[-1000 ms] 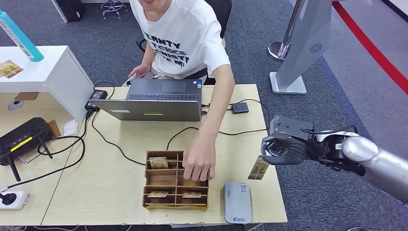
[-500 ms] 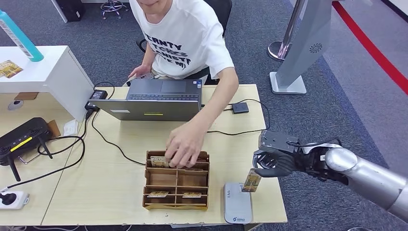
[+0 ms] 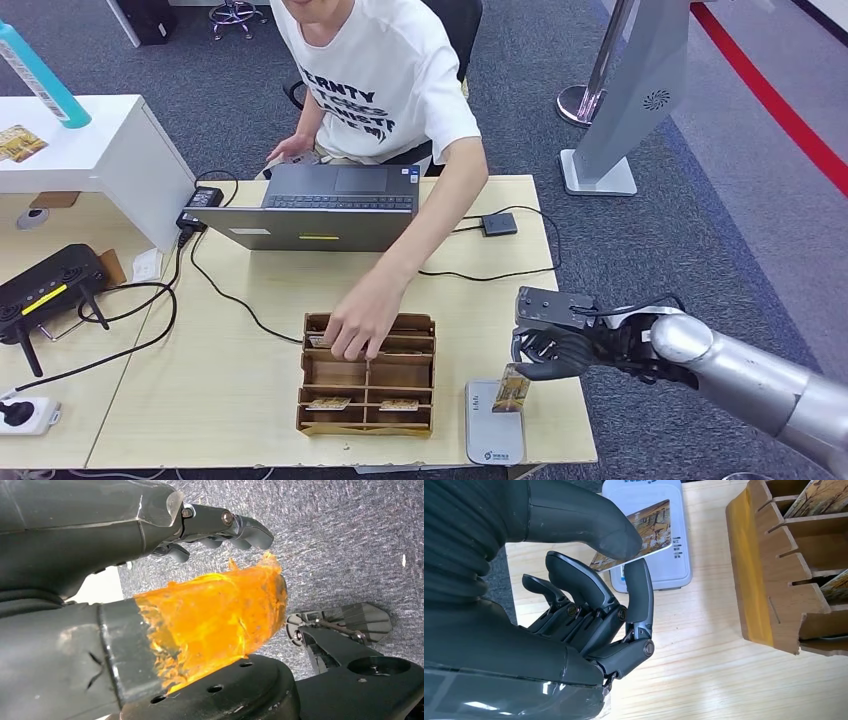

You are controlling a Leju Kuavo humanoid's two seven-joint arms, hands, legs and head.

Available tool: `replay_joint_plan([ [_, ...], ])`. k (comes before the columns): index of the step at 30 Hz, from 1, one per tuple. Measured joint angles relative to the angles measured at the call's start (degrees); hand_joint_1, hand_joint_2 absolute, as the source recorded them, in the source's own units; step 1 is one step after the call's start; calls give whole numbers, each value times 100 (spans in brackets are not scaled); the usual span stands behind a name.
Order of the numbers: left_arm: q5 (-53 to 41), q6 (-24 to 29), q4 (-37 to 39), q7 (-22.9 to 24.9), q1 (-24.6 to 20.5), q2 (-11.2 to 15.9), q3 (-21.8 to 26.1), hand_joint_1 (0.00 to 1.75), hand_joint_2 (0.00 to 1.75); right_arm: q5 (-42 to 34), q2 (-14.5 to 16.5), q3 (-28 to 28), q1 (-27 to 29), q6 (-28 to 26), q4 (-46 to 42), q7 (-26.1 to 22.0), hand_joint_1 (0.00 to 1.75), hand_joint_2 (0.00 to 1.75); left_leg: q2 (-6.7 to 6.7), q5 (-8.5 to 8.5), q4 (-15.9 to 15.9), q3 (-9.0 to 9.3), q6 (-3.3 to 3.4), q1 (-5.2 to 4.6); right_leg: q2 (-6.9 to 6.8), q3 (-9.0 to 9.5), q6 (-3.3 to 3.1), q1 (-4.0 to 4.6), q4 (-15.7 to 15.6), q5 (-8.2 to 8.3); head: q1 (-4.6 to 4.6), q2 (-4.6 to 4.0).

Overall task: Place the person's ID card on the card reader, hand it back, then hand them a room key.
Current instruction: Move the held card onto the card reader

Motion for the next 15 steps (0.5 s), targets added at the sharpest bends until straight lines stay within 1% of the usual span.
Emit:
replay_joint_plan([
  [15, -35, -9, 0, 0, 0, 0, 0, 0, 0, 371, 187, 62, 291, -135, 292, -56, 175, 175, 0, 0, 0, 0, 0, 0, 0, 0, 0, 0, 0, 0, -1, 0],
])
